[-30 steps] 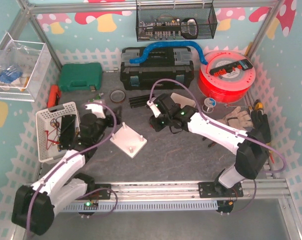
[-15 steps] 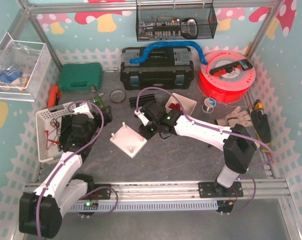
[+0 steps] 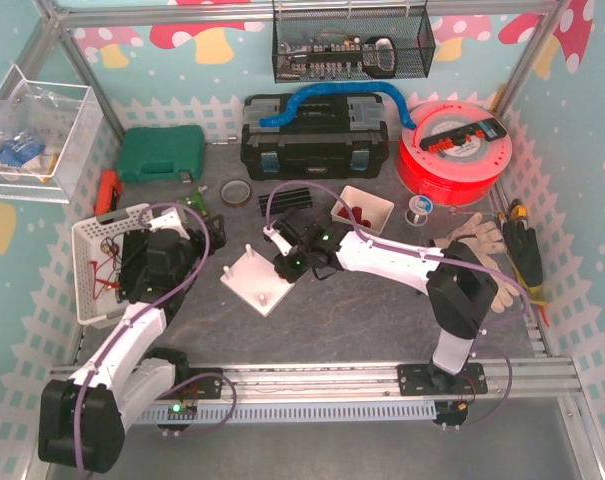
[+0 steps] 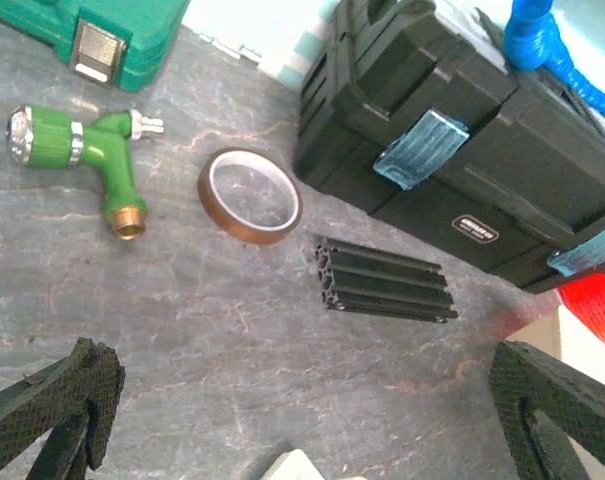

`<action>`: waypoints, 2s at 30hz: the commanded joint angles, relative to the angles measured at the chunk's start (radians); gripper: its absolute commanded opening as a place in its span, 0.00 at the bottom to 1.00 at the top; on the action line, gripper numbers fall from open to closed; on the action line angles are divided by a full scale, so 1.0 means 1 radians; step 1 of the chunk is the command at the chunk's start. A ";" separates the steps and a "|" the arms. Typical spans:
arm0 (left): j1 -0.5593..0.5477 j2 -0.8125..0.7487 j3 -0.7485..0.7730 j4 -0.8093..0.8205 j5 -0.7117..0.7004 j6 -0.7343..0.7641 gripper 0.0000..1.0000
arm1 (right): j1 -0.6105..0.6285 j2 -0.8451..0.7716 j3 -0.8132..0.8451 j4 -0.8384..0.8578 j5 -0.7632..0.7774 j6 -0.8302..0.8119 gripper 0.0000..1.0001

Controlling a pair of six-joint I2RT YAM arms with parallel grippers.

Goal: Install the large spring

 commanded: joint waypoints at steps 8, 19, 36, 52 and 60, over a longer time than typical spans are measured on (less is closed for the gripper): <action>0.007 0.015 -0.025 0.029 -0.006 0.007 0.99 | 0.011 0.129 0.032 0.062 0.025 0.019 0.25; 0.006 0.008 -0.028 0.039 0.039 0.001 0.99 | 0.002 -0.028 0.013 0.072 0.045 0.033 0.59; -0.153 0.087 0.053 -0.068 0.170 -0.011 0.99 | -0.505 -0.136 -0.052 0.081 0.134 -0.107 0.42; -0.153 0.068 0.151 -0.149 0.144 0.045 0.99 | -0.631 0.264 0.182 -0.012 0.000 -0.162 0.42; -0.153 0.055 0.142 -0.149 0.135 0.048 0.99 | -0.631 0.337 0.194 -0.015 0.032 -0.135 0.41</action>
